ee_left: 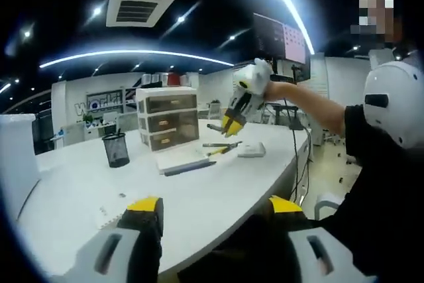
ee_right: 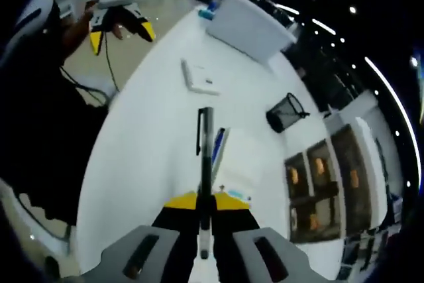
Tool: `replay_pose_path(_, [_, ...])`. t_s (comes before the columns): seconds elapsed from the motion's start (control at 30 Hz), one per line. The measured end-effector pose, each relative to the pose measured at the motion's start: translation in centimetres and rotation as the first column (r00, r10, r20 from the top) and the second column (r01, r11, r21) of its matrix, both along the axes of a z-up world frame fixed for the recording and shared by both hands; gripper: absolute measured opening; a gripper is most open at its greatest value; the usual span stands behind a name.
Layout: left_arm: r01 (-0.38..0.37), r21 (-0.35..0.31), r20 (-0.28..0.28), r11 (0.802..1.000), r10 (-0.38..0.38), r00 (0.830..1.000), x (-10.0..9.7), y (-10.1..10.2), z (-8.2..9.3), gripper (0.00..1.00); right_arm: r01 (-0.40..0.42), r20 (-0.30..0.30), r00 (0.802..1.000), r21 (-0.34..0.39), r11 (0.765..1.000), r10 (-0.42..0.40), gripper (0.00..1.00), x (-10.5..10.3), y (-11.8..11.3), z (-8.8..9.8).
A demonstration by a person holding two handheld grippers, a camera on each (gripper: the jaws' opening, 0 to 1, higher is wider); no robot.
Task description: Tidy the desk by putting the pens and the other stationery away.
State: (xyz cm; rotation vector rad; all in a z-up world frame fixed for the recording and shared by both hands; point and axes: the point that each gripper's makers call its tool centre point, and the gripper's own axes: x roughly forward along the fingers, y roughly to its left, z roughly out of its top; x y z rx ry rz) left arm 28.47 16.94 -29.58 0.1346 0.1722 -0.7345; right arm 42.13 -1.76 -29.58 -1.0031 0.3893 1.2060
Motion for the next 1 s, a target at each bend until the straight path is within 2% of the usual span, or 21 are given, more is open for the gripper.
replay_pose_path(0.13, [0.02,-0.005,0.015,1.0,-0.02,1.0,0.3,-0.8,0.4,0.62,0.065,-0.003,0.998,0.153,0.986,-0.066,0.05,-0.1,-0.5,1.4])
replay_pose_path(0.27, [0.025,0.006,0.021,1.0,-0.025,0.999,0.6,-1.4,0.3,0.62,0.117,-0.06,0.993,0.282,0.952,-0.105,0.05,-0.7,-1.0,2.0])
replay_pose_path(0.3, [0.025,0.015,0.021,1.0,-0.026,0.999,0.7,-1.5,0.2,0.62,0.135,-0.075,0.99,0.337,0.932,-0.117,0.05,-0.9,-1.1,2.3])
replay_pose_path(0.37, [0.036,0.024,0.028,0.999,-0.036,0.999,0.7,-1.7,0.3,0.63,0.156,-0.11,0.986,0.382,0.911,-0.123,0.05,-1.3,-1.1,2.3])
replay_pose_path(0.5, [0.053,-0.003,0.044,0.999,-0.053,0.998,0.6,-2.1,1.1,0.63,0.192,-0.125,0.98,0.444,0.875,-0.152,0.05,-1.6,-1.2,2.1])
replay_pose_path(0.7, [0.058,-0.037,0.052,0.998,-0.056,0.997,0.7,-2.2,1.6,0.63,0.244,-0.174,0.969,0.587,0.772,-0.174,0.05,-2.1,-1.0,2.7])
replay_pose_path(0.73, [0.058,-0.039,0.052,0.998,-0.056,0.997,0.8,-2.2,1.6,0.63,0.243,-0.167,0.97,0.606,0.758,-0.178,0.05,-2.0,-1.1,2.8])
replay_pose_path(0.77, [0.054,-0.042,0.057,0.998,-0.052,0.997,0.8,-2.1,1.7,0.63,0.256,-0.178,0.967,0.646,0.719,-0.184,0.05,-2.2,-1.1,3.1])
replay_pose_path(0.83, [0.05,-0.054,0.059,0.997,-0.046,0.997,1.0,-2.1,1.8,0.63,0.263,-0.196,0.965,0.695,0.669,-0.176,0.05,-2.7,-1.0,3.4])
replay_pose_path(1.0, [0.051,-0.056,0.058,0.997,-0.048,0.997,1.3,-2.2,1.9,0.63,0.254,-0.154,0.965,0.734,0.63,-0.21,0.05,-3.7,-0.9,3.3])
